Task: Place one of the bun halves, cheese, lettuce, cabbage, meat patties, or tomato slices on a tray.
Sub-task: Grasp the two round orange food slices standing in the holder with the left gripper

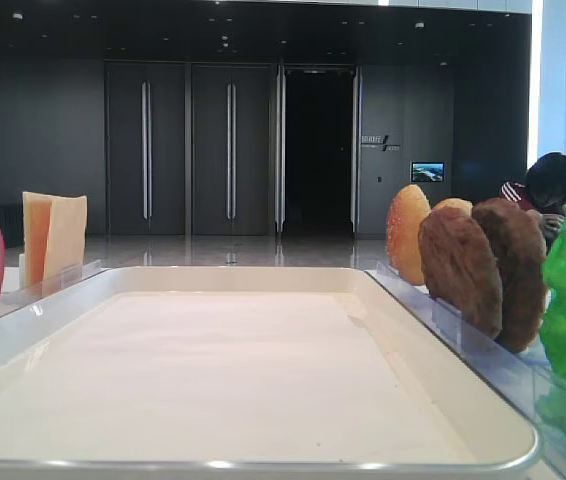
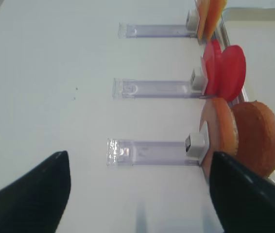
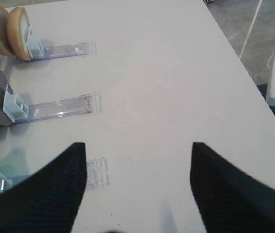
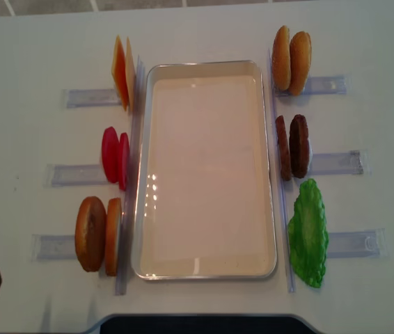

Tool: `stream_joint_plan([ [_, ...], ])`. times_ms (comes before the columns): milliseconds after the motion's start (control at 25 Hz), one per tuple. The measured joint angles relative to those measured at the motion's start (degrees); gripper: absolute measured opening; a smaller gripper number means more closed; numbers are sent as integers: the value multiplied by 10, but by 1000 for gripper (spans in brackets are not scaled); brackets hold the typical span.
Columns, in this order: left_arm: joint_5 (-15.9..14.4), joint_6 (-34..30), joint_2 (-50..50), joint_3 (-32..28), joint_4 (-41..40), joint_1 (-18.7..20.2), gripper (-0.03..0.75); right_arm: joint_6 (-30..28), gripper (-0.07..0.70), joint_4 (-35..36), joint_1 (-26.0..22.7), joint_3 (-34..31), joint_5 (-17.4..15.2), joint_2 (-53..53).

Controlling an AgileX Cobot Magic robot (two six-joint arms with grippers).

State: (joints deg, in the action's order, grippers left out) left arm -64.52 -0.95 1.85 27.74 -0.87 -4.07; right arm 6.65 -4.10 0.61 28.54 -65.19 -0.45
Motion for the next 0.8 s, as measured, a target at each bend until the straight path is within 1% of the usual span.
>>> stream_joint_plan([
  [280,-41,22,146,60,1,0,692,0,467,0,0,0,0,0],
  [400,-66,29,220,93,1,0,692,0,467,0,0,0,0,0],
  [560,-70,34,324,142,1,0,692,0,467,0,0,0,0,0],
  [640,-70,41,407,180,4,0,692,0,467,0,0,0,0,0],
  [720,-69,42,452,204,9,0,692,0,467,0,0,0,0,0],
  [760,-69,42,452,204,9,0,692,0,467,0,0,0,0,0],
  [800,-69,43,476,213,15,0,692,0,467,0,0,0,0,0],
])
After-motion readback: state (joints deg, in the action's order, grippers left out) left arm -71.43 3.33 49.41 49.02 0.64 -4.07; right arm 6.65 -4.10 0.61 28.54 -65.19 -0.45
